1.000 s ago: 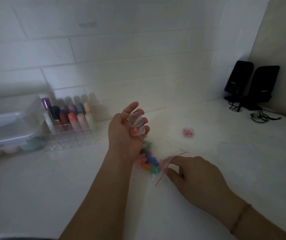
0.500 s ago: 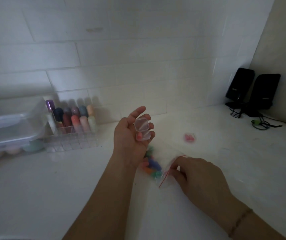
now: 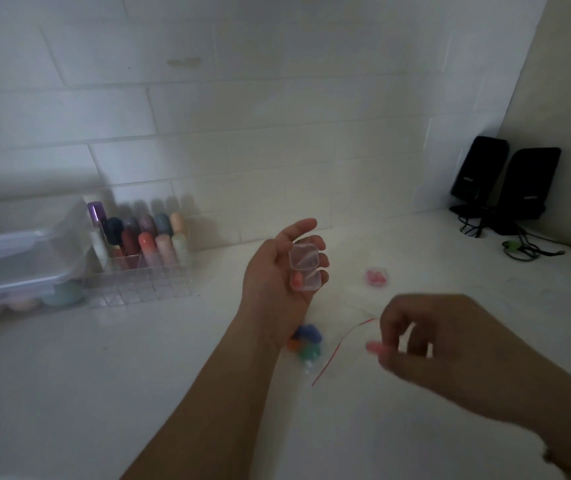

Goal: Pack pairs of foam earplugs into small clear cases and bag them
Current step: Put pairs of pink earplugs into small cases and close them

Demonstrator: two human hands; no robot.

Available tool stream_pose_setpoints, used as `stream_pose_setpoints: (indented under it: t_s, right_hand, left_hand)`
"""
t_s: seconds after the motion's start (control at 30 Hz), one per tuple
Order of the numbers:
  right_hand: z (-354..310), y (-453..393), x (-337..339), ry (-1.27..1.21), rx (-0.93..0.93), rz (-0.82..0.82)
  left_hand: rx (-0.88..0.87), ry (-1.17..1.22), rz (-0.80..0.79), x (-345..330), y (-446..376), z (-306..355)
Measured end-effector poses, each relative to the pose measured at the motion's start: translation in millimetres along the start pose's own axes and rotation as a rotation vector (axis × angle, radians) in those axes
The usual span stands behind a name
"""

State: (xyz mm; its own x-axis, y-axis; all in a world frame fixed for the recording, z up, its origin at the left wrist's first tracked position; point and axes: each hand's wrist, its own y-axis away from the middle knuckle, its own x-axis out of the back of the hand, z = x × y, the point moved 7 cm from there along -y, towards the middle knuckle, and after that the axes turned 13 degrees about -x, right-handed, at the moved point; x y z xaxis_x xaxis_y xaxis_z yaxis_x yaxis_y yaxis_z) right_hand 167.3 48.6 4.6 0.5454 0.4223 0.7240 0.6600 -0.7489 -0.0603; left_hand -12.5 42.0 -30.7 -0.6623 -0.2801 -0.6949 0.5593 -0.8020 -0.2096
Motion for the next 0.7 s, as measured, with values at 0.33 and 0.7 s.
stream_pose_setpoints:
  t_s: [0.33, 0.7]
  right_hand:
    - [0, -7, 6, -0.3, 0.12, 0.344]
    - [-7, -1, 8, -0.074, 0.222, 0.484]
  left_hand:
    - [0.095, -0.062, -0.293, -36, 22, -25]
    - [0.065, 0.107, -0.28, -44, 30, -30]
